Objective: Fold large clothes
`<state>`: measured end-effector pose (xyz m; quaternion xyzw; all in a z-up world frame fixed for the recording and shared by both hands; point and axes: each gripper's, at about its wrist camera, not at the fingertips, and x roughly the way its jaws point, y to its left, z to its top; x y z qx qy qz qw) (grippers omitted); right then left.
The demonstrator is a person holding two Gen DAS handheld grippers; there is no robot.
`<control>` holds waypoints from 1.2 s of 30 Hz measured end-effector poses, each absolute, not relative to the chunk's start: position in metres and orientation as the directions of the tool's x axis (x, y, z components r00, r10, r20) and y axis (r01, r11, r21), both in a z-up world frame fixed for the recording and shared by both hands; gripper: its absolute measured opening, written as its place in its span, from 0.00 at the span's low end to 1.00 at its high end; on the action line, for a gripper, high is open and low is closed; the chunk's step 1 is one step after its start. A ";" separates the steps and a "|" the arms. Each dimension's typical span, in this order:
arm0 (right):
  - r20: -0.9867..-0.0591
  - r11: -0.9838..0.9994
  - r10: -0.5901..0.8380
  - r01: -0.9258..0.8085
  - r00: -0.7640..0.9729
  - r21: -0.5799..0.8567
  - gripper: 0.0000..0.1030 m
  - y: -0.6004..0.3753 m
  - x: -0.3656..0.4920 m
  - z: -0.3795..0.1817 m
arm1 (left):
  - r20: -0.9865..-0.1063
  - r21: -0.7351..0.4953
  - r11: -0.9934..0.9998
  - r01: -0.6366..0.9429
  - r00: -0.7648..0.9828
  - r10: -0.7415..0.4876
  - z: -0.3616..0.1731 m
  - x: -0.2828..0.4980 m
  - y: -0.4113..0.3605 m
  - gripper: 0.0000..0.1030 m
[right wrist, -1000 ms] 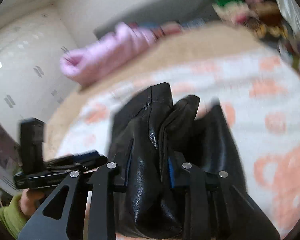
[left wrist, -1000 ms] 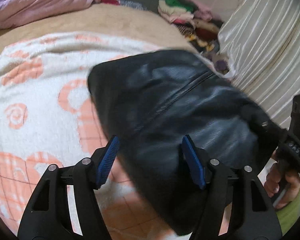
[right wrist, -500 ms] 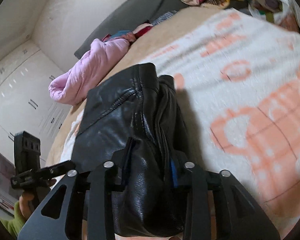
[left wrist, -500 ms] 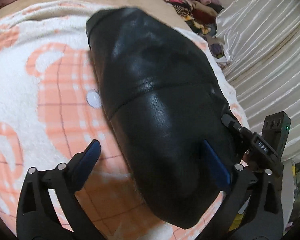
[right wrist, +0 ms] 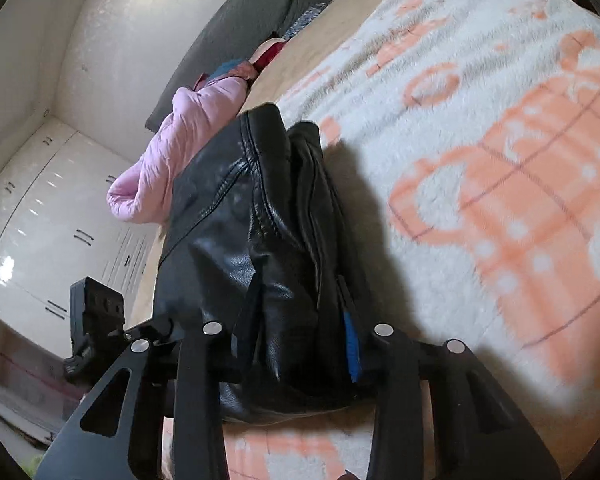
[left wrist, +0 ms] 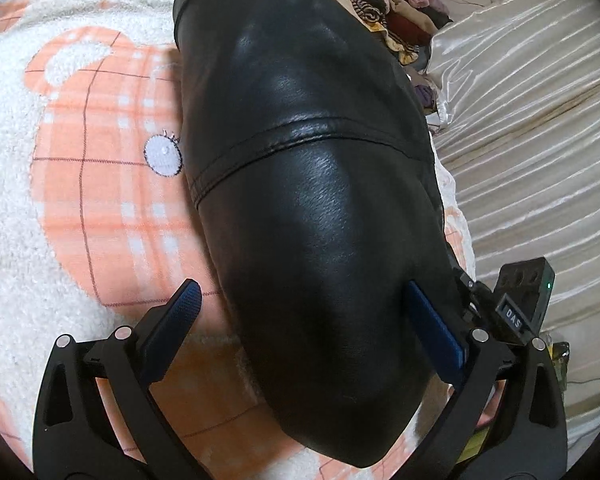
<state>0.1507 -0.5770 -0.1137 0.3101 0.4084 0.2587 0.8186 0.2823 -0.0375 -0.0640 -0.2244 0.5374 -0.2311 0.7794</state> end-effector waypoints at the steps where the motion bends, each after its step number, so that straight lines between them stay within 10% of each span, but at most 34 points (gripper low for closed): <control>1: -0.514 0.688 0.666 -0.179 0.541 0.703 0.31 -0.573 0.147 -0.111 | -0.738 -0.589 0.799 0.124 0.319 -0.594 -0.063 0.281 -0.036 0.92; 4: -0.554 0.752 0.627 -0.238 0.547 0.615 0.34 -0.560 0.145 -0.101 | -0.758 -0.549 0.824 0.139 0.332 -0.562 -0.059 0.283 -0.039 0.92; 8: -0.586 0.777 0.586 -0.184 0.560 0.602 0.79 -0.577 0.155 -0.102 | -0.776 -0.496 0.851 0.173 0.351 -0.523 -0.051 0.283 -0.046 0.92; 18: -0.533 0.669 0.695 -0.162 0.482 0.725 0.54 -0.574 0.159 -0.125 | -0.793 -0.455 0.870 0.193 0.356 -0.494 -0.049 0.281 -0.053 0.92; 36: -0.573 0.762 0.584 -0.144 0.575 0.632 0.55 -0.533 0.110 -0.109 | -0.812 -0.382 0.897 0.222 0.384 -0.440 -0.046 0.265 -0.037 0.92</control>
